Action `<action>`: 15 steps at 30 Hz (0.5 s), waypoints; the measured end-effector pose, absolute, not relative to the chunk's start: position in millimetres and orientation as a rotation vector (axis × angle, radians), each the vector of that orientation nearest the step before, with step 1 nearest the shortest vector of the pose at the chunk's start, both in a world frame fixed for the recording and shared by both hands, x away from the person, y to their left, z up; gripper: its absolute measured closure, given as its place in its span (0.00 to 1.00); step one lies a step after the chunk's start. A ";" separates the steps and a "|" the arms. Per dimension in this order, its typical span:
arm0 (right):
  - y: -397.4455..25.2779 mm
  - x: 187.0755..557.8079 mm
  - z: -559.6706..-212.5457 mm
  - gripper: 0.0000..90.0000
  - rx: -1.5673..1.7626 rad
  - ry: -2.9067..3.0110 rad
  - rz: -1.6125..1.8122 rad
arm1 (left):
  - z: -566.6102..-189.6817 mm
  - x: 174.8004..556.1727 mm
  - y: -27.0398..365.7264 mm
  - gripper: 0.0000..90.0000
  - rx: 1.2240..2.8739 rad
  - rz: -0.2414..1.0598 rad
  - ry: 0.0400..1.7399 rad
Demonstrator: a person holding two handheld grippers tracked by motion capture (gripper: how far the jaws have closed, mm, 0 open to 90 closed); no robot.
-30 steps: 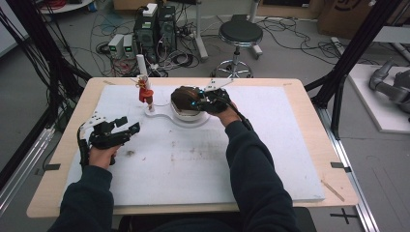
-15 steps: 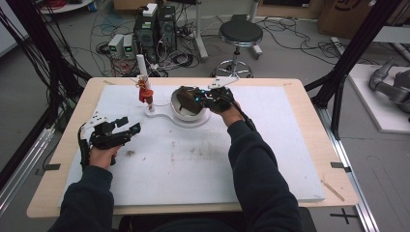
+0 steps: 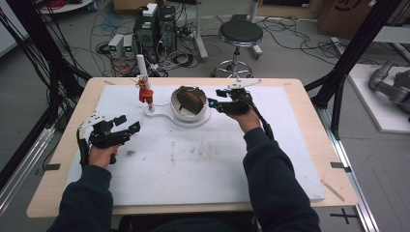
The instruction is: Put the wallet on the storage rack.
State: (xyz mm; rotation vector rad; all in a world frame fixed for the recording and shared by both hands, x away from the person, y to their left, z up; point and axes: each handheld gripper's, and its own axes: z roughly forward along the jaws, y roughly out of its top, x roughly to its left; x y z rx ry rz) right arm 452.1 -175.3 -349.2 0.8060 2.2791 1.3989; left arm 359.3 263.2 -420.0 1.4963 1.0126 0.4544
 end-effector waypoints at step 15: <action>-280.1 374.9 -397.0 0.24 0.901 2.229 1.257 | -419.0 361.8 260.5 0.22 1.550 0.488 1.002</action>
